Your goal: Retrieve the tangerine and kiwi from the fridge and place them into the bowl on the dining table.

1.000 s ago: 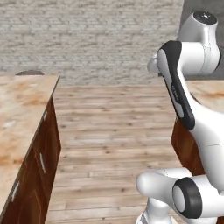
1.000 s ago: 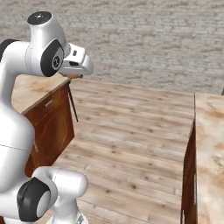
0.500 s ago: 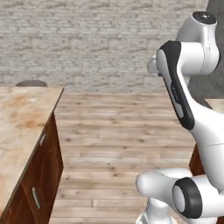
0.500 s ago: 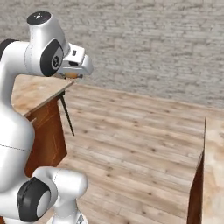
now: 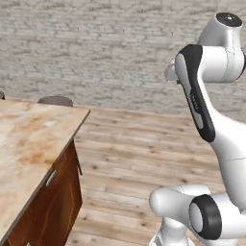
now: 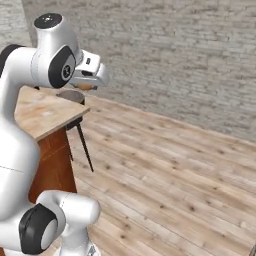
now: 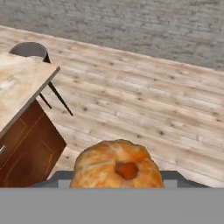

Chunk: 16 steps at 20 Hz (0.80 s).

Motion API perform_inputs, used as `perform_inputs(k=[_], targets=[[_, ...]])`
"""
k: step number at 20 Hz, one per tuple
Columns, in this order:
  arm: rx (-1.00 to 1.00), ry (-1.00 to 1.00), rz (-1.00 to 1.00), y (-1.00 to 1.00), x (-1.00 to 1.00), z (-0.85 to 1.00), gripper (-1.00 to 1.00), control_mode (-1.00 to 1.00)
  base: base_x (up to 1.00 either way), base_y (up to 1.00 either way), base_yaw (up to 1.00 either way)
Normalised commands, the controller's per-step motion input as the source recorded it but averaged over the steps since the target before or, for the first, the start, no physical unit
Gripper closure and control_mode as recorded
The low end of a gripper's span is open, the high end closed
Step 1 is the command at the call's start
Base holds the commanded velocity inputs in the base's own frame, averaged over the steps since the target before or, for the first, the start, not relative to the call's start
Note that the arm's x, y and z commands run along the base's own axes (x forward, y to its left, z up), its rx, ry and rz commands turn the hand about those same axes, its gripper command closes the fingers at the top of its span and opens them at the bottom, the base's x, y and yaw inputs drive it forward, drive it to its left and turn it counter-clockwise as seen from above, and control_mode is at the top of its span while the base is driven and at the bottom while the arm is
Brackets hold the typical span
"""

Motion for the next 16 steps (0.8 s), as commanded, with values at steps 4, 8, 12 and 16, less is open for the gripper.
perform_inputs(k=[4, 8, 12, 16], targets=[[0.0, 0.0, 0.0, 0.0, 0.0, 0.0, 1.0, 1.0, 1.0, -0.67, 0.24], [0.0, 0.0, 0.0, 0.0, 0.0, 0.0, 1.0, 1.0, 1.0, -0.66, 0.11], [0.0, 0.0, 0.0, 0.0, 0.0, 0.0, 1.0, 1.0, 1.0, -0.54, 0.21], [0.0, 0.0, 0.0, 0.0, 0.0, 0.0, 1.0, 1.0, 1.0, -0.69, 0.34]])
